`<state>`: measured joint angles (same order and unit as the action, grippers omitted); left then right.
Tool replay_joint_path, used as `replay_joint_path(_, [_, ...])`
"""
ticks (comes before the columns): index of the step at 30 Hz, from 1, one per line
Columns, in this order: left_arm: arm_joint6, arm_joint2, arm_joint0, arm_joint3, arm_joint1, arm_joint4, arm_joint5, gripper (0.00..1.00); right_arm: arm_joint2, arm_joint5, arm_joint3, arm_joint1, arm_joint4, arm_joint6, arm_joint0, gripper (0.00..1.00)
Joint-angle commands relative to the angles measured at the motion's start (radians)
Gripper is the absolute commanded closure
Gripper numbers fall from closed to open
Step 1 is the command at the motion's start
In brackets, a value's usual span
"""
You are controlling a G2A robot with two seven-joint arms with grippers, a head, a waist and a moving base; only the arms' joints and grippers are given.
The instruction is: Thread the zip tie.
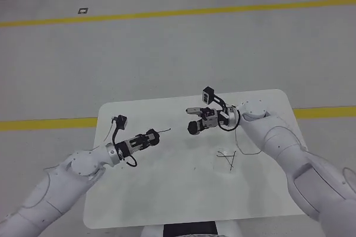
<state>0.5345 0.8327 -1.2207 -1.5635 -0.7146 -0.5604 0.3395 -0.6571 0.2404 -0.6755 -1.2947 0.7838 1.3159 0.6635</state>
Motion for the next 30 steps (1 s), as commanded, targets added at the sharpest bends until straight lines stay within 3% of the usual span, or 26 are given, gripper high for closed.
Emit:
replay_joint_path(1, [0.057,0.005,-0.003,0.005,-0.003,-0.073,0.000,1.00,-0.012,0.011,-0.008,0.002,0.009,0.013,0.012,0.00])
replay_joint_path(7, [0.246,0.045,-0.020,0.038,-0.020,-0.256,0.000,1.00,-0.028,0.061,-0.006,-0.001,-0.011,0.027,0.028,0.00])
replay_joint_path(13, [0.376,0.074,-0.028,0.086,-0.045,-0.321,0.000,1.00,-0.034,0.086,0.012,-0.013,0.000,0.038,0.034,0.00])
replay_joint_path(20, [0.381,0.078,-0.025,0.092,-0.047,-0.313,0.000,1.00,-0.034,0.086,0.012,-0.013,0.000,0.038,0.034,0.00])
replay_joint_path(22, [0.378,0.074,-0.029,0.084,-0.049,-0.322,-0.010,1.00,-0.040,0.099,-0.018,-0.013,0.007,0.021,0.053,0.00])
replay_joint_path(27, [0.474,0.063,-0.035,0.126,-0.064,-0.477,-0.081,1.00,-0.084,0.100,-0.080,-0.004,-0.004,0.070,0.089,0.00])
replay_joint_path(30, [0.511,0.061,-0.033,0.158,-0.073,-0.534,-0.098,1.00,-0.105,0.100,-0.104,-0.003,-0.013,0.074,0.108,0.00])
